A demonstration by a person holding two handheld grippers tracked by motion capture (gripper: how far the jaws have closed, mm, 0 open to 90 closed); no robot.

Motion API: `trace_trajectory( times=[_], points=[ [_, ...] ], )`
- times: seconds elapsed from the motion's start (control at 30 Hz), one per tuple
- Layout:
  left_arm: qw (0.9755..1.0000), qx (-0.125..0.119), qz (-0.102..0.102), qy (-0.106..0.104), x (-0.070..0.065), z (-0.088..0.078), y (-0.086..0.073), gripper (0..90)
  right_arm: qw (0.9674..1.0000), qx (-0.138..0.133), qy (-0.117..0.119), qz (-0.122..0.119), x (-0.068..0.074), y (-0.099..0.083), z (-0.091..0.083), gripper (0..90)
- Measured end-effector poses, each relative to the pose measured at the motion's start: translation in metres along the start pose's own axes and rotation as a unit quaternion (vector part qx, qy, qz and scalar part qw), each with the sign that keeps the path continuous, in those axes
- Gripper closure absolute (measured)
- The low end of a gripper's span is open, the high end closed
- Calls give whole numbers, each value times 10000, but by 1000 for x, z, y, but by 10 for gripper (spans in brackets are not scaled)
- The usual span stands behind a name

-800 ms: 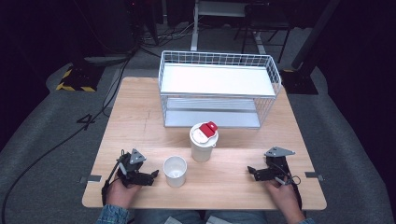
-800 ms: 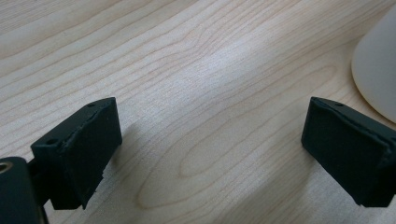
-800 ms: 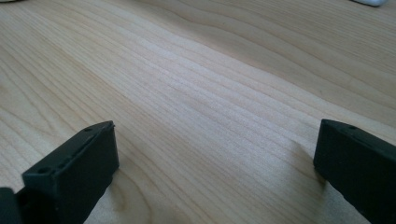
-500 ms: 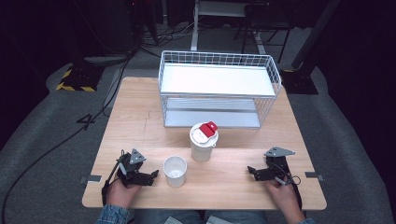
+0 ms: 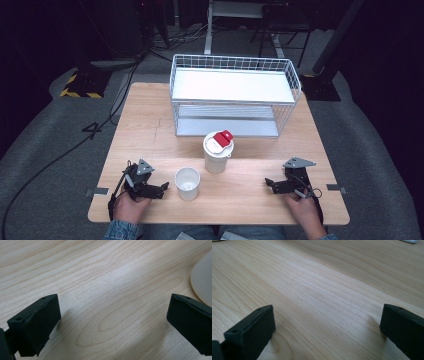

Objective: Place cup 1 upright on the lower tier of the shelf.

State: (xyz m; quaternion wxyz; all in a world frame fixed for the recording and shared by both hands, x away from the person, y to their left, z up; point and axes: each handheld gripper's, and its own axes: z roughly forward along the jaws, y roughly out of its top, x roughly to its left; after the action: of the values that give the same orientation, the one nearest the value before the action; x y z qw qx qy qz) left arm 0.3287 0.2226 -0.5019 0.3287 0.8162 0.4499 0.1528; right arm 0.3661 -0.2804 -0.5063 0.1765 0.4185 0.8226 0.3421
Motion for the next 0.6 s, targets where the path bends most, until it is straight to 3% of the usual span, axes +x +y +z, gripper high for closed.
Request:
trace_trajectory(
  times=[0.13,0.37,0.6],
  points=[
    [9995,-314,-48,45,0,-12,1,0,10000,-1,0,1,0,0,0,1],
    [9979,-642,-56,37,-2,-24,1,3,10000,-1,-1,0,0,0,0,1],
    [9936,-1123,-125,-77,-4,-40,-4,5,10000,-1,-1,0,0,0,0,1]
  ],
)
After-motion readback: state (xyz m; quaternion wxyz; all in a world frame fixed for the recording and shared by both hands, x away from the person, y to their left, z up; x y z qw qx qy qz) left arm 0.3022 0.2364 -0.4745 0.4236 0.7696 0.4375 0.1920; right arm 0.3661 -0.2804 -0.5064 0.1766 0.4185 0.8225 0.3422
